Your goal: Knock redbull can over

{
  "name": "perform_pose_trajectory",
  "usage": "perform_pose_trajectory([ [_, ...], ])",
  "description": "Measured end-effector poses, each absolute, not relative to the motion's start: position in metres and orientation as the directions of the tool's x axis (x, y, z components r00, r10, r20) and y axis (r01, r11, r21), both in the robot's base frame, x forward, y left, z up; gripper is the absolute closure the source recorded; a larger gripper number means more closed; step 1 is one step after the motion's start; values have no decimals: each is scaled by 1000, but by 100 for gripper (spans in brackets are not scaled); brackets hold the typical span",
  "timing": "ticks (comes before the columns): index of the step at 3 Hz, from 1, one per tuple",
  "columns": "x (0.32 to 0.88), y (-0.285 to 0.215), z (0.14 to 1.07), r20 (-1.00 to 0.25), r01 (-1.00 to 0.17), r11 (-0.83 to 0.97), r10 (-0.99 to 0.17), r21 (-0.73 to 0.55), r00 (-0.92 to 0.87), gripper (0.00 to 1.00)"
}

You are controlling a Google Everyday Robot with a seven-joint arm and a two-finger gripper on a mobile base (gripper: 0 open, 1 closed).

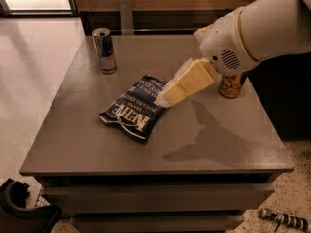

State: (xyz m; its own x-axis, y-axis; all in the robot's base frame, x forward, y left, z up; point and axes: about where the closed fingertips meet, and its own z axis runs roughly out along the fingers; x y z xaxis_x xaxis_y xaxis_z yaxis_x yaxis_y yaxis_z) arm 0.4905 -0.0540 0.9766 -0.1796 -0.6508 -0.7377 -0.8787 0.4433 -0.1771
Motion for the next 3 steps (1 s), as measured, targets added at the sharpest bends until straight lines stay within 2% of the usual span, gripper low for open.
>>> perform_pose_trajectory([
  [1,518,-21,1000,-804,-836,508,-575,-206,-151,0],
  [3,525,-18,1010,-818,-816,534,-557,-221,-144,0],
])
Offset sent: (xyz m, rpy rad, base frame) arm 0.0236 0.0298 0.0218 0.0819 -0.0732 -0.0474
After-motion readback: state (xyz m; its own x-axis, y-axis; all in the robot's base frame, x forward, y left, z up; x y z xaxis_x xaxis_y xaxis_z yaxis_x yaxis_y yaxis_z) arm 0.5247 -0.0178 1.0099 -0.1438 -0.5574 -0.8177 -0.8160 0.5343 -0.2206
